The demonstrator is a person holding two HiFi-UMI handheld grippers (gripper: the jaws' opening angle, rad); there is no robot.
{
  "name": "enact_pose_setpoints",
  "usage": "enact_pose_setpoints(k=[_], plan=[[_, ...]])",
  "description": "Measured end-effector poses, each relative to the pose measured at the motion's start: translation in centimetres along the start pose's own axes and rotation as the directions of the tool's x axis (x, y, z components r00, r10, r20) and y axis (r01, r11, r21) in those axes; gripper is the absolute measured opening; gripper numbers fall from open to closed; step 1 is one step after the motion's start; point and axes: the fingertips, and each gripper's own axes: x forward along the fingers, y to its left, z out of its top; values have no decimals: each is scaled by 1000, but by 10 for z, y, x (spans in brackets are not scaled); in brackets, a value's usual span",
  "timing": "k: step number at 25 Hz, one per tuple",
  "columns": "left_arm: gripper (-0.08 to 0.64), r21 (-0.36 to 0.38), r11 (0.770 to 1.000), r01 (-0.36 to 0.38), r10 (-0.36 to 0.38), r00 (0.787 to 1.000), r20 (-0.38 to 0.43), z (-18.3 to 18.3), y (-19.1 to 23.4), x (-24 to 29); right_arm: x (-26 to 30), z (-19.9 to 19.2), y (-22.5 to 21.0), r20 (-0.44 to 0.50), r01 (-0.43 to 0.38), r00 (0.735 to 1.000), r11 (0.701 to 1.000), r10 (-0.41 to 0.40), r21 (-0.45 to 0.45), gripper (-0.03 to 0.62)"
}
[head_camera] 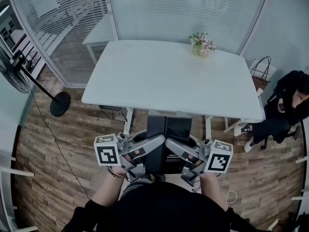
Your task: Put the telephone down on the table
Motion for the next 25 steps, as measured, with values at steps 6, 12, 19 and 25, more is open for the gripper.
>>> enact_pose_setpoints(k=[6,12,19,25], plan=[[179,4,1000,-13,13,1000,12,-4,4,13,-11,7,-6,-9,-11,1000,1000,11,4,193],[179,1,999,-32,32,999,20,-3,6,6,-5,2,-8,-18,-20,1000,1000,21,18,193],[179,9,1000,-15,14,1000,18,8,15,9,2,11,-16,-14,-14,1000,1000,14,0,193],[179,16,1000,-3,3,1000,15,34,32,23,16,37,-34,-11,-10,1000,1000,10,-12,193]])
